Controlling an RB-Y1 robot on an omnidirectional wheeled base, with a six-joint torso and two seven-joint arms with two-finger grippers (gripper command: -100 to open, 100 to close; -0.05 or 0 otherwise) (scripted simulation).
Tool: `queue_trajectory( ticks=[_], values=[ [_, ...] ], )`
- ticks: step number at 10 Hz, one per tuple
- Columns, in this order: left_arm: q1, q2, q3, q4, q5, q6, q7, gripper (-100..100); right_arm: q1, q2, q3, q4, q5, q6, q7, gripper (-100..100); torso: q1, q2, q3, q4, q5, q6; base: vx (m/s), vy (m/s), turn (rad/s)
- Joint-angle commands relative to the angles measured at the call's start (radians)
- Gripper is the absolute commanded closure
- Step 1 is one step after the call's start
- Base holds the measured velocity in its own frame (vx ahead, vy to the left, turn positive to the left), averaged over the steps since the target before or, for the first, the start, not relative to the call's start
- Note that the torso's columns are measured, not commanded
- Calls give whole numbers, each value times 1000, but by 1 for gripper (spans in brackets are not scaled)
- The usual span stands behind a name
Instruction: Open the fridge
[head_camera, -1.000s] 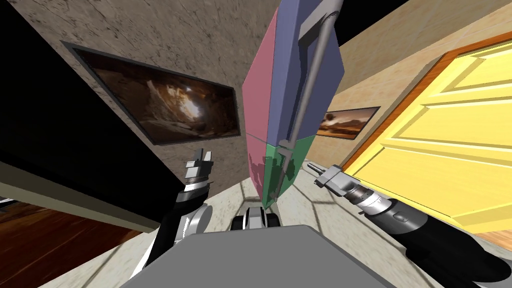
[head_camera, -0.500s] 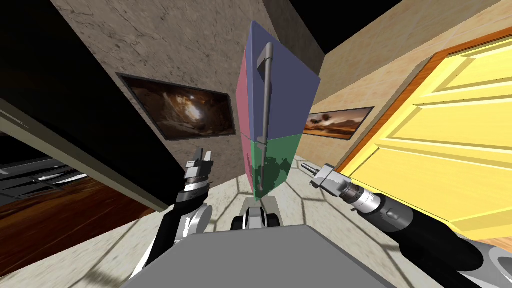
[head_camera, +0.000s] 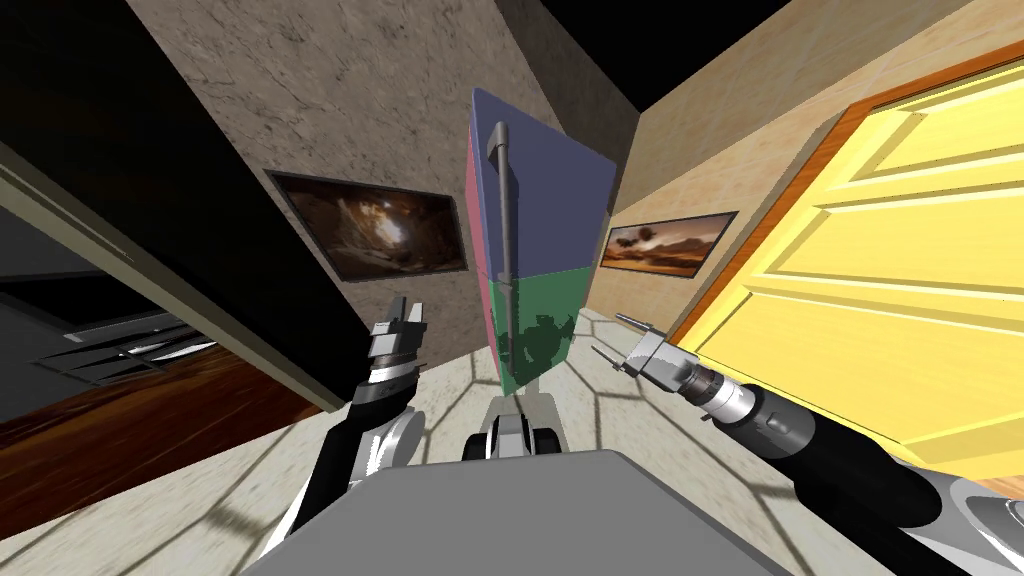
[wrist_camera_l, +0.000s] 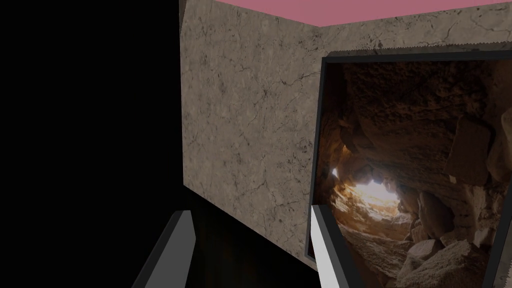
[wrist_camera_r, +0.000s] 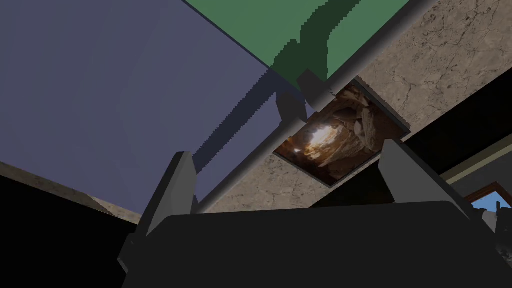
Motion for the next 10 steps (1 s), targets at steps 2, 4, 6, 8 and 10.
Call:
queue_trajectory(
  ticks=[2,4,6,8,10],
  values=[
    [0,0,0,0,0,0,0,0,2,5,-27,75,-3,20,-4,-100,-11,6,4,2,-4,0,75,137,-40],
    [0,0,0,0,0,0,0,0,6,10,-46,86,-2,39,-4,-100,-11,8,5,3,-4,0,106,193,-57],
    [0,0,0,0,0,0,0,0,12,13,-67,86,1,56,-4,-100,-10,6,4,2,-3,0,133,216,-64],
    [0,0,0,0,0,0,0,0,23,15,-95,89,6,77,-2,-100,-12,5,4,2,-4,0,155,254,-72],
    [0,0,0,0,0,0,0,0,32,18,-119,101,10,96,0,-100,-10,9,6,3,-3,0,104,264,-68]
  ],
)
